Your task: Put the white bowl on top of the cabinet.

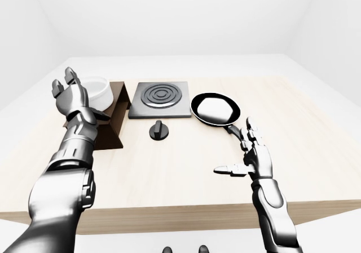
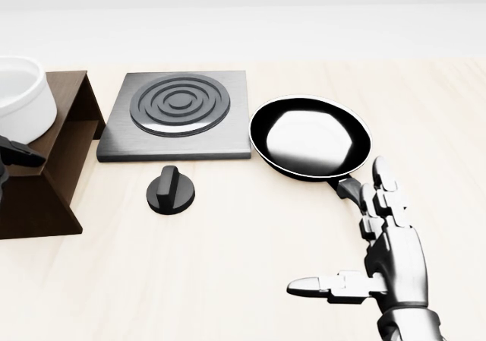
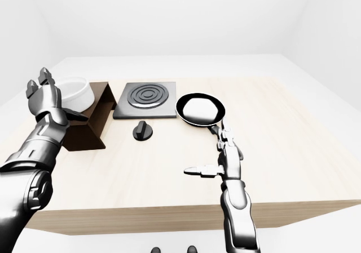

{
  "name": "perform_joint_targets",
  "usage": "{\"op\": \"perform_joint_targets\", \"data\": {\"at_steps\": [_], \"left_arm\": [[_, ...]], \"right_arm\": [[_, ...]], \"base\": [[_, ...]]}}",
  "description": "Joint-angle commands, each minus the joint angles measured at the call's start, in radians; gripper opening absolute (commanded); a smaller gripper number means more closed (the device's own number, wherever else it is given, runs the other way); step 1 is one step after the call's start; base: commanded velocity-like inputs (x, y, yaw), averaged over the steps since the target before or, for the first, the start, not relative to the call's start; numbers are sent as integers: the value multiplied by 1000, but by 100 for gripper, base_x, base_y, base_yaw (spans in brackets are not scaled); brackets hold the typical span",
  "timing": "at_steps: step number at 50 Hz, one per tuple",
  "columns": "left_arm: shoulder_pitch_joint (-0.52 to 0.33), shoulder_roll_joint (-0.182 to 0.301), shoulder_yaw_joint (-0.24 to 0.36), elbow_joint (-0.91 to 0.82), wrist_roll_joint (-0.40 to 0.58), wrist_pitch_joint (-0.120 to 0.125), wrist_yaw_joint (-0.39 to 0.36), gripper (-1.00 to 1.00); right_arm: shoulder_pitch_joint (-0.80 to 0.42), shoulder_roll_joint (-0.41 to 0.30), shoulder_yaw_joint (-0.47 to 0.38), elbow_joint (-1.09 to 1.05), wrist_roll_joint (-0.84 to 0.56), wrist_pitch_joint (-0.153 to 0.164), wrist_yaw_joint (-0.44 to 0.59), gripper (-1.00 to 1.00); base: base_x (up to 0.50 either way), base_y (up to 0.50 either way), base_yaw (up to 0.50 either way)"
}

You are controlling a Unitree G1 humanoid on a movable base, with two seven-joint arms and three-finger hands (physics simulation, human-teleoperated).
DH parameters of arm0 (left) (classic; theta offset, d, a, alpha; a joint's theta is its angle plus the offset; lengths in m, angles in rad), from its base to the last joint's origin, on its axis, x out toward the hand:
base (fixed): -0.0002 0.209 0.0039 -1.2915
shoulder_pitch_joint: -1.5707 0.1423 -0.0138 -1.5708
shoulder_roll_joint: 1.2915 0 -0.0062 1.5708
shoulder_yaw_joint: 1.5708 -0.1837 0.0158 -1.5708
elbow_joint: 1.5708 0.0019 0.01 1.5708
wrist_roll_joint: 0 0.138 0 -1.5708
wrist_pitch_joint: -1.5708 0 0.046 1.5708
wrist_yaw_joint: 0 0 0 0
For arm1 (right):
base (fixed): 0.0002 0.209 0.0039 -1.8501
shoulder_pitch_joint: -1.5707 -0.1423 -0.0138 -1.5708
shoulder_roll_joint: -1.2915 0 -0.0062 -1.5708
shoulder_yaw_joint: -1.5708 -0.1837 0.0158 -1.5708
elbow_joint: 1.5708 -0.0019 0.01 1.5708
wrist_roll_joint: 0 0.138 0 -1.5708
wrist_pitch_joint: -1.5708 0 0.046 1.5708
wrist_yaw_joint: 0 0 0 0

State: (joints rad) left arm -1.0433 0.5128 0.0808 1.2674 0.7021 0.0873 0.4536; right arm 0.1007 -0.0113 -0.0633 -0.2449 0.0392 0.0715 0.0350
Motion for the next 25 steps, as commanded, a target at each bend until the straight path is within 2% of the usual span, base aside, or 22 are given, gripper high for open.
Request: {"op": "perform_joint_targets", "data": {"at_steps": [1,2,5,6,7,8,9,10,12,15,16,17,18,21,25], "left_arm": [[34,8,-5,-73,-5,0,-38,100],[55,9,-7,-121,0,0,-54,100],[215,1,3,-495,56,0,-188,100],[226,-3,10,-518,69,0,-200,100],[324,-8,11,-742,120,0,-286,100],[388,-19,19,-895,174,0,-352,100],[425,-31,32,-986,218,0,-396,100],[495,-45,37,-1157,286,0,-479,100],[554,-78,61,-1311,381,0,-567,100],[613,-124,94,-1474,495,0,-665,100],[613,-133,102,-1478,507,0,-671,100],[649,-150,103,-1587,558,0,-726,100],[656,-165,113,-1618,584,0,-748,100],[669,-200,130,-1691,642,0,-800,100],[681,-233,140,-1753,681,0,-830,100]], "right_arm": [[0,0,0,0,-1,1,0,100],[0,0,-1,0,0,1,0,100],[-2,0,-1,1,0,2,-1,100],[-2,0,-1,1,0,2,-1,100],[-1,0,0,2,-2,0,-2,100],[0,1,1,1,-2,-1,-1,100],[1,1,2,0,-2,-1,-2,100],[3,2,3,-2,-3,-1,-2,100],[5,2,4,-6,-2,0,-2,100],[8,2,5,-10,-2,0,-1,100],[8,2,5,-10,-2,0,-1,100],[8,2,4,-11,-1,1,-1,100],[8,2,4,-12,-1,1,-1,100],[10,2,4,-14,0,1,0,100],[10,2,2,-15,1,2,0,100]], "base": [[0,0,0],[0,0,0],[0,0,0],[0,0,0],[0,0,0],[0,0,0],[0,0,0],[0,0,0],[0,0,0],[0,0,0],[0,0,0],[0,0,0],[0,0,0],[0,0,0],[0,0,0]]}}
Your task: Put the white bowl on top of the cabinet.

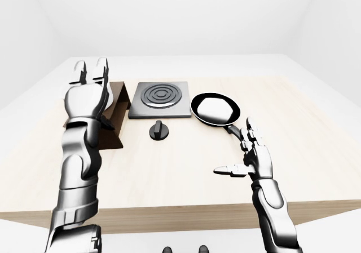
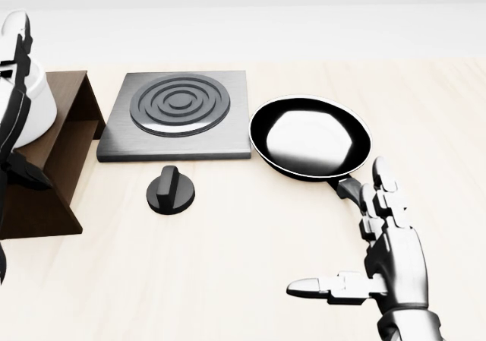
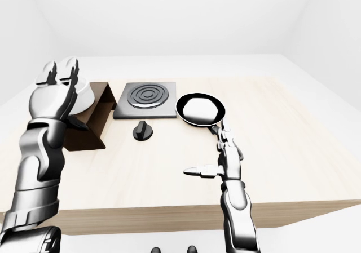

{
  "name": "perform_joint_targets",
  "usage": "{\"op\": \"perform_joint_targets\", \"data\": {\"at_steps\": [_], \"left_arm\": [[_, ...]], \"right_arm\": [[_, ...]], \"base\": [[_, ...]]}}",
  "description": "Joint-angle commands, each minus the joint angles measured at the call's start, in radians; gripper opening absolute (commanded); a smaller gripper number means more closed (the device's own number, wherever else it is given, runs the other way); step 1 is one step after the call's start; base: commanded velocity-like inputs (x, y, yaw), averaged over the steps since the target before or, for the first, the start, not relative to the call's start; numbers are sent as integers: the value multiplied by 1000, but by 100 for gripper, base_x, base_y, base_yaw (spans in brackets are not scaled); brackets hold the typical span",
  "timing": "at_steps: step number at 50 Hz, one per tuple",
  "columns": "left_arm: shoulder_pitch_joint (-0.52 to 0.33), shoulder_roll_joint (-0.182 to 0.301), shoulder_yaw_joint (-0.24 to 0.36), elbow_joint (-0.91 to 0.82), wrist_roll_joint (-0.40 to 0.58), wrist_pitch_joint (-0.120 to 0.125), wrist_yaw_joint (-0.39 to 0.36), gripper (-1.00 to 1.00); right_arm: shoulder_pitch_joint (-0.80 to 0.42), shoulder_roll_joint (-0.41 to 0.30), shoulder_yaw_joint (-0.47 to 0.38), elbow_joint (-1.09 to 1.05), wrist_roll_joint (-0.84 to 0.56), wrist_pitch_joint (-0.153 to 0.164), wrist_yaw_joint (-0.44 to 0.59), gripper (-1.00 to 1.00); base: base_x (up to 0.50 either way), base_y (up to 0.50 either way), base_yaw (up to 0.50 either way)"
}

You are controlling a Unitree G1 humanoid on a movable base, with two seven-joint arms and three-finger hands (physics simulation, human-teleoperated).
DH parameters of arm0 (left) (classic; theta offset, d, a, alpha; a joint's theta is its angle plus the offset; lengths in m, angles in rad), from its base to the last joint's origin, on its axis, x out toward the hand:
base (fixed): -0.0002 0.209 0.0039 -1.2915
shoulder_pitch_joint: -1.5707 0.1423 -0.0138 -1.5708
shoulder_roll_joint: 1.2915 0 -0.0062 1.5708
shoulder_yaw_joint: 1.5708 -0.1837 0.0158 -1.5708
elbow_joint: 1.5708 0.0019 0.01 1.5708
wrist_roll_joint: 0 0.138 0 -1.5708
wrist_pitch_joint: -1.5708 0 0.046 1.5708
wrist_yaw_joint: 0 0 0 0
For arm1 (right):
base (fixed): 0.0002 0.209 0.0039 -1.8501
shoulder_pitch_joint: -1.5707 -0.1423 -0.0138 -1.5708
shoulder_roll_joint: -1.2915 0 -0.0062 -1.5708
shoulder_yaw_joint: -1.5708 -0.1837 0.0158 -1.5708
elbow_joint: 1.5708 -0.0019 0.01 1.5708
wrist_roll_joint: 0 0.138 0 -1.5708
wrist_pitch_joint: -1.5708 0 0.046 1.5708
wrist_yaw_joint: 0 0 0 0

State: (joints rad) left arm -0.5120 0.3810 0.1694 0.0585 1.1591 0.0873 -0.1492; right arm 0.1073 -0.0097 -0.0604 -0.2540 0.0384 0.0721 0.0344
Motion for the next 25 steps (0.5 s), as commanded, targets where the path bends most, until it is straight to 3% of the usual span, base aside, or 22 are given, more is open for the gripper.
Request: {"op": "perform_joint_targets", "data": {"at_steps": [1,8,16,25], "left_arm": [[153,-108,52,-559,229,0,-233,100],[172,-149,42,-626,254,0,-245,100],[201,-208,9,-711,263,0,-208,100],[286,-311,-82,-765,272,0,-149,100]], "right_arm": [[3,0,-1,-7,2,2,1,100],[3,0,-2,-6,3,1,1,100],[4,0,-3,-10,4,3,3,100],[4,0,-2,-10,4,3,3,100]], "base": [[0,0,0],[0,0,0],[0,0,0],[0,0,0]]}}
